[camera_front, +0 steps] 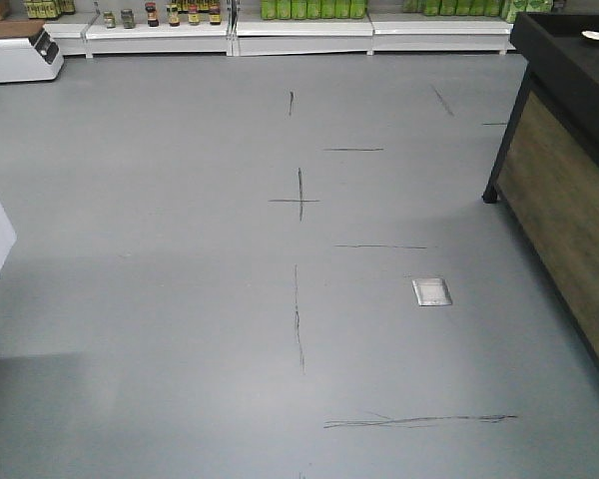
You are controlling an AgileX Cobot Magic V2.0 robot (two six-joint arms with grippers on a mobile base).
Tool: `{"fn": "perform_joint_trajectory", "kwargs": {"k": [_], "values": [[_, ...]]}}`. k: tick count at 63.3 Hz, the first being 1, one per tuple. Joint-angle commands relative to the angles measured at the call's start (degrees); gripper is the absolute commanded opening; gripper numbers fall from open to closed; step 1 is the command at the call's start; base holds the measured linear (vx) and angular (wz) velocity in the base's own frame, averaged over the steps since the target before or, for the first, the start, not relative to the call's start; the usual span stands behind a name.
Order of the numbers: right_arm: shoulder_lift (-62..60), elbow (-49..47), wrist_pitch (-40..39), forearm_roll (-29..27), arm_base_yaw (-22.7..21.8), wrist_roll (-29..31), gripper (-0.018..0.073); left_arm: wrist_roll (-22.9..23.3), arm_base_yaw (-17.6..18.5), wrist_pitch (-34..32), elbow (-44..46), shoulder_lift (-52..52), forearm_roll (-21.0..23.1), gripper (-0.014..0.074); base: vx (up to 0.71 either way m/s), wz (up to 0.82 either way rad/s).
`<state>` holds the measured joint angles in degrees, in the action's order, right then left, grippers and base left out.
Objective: Pick three apples into basket with both arms
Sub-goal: 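Drive the base forward across the grey floor toward the fruit tables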
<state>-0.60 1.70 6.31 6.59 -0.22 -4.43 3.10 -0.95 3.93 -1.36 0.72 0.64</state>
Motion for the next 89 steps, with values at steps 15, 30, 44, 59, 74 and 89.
{"fn": "perform_joint_trajectory", "kwargs": {"k": [15, 30, 44, 59, 74, 89], "values": [[-0.65, 0.77, -4.01, 0.34, -0.28, 0.51, -0.0005, 0.09, -0.08, -3.93, -1.34, 0.82, 0.37, -0.0006, 0.00, 0.00], [-0.65, 0.77, -4.01, 0.34, -0.28, 0.51, -0.0005, 0.09, -0.08, -3.93, -1.34, 0.82, 0.37, -0.0006, 0.00, 0.00], [-0.65, 0.77, -4.01, 0.34, -0.28, 0.51, -0.0005, 0.09, -0.08, -3.93, -1.34, 0.82, 0.37, -0.0006, 0.00, 0.00], [-0.65, 0.77, -3.95, 0.34, -0.28, 0.51, -0.0005, 0.09, -0.08, -3.93, -1.34, 0.82, 0.37, -0.0006, 0.00, 0.00], [-0.65, 0.77, -3.95, 0.34, -0.28, 0.51, -0.0005, 0.09, -0.08, -3.93, -1.34, 0.82, 0.37, -0.0006, 0.01, 0.03], [-0.65, 0.77, -3.95, 0.34, -0.28, 0.51, -0.0005, 0.09, -0.08, -3.93, -1.34, 0.82, 0.37, -0.0006, 0.05, 0.08]]}}
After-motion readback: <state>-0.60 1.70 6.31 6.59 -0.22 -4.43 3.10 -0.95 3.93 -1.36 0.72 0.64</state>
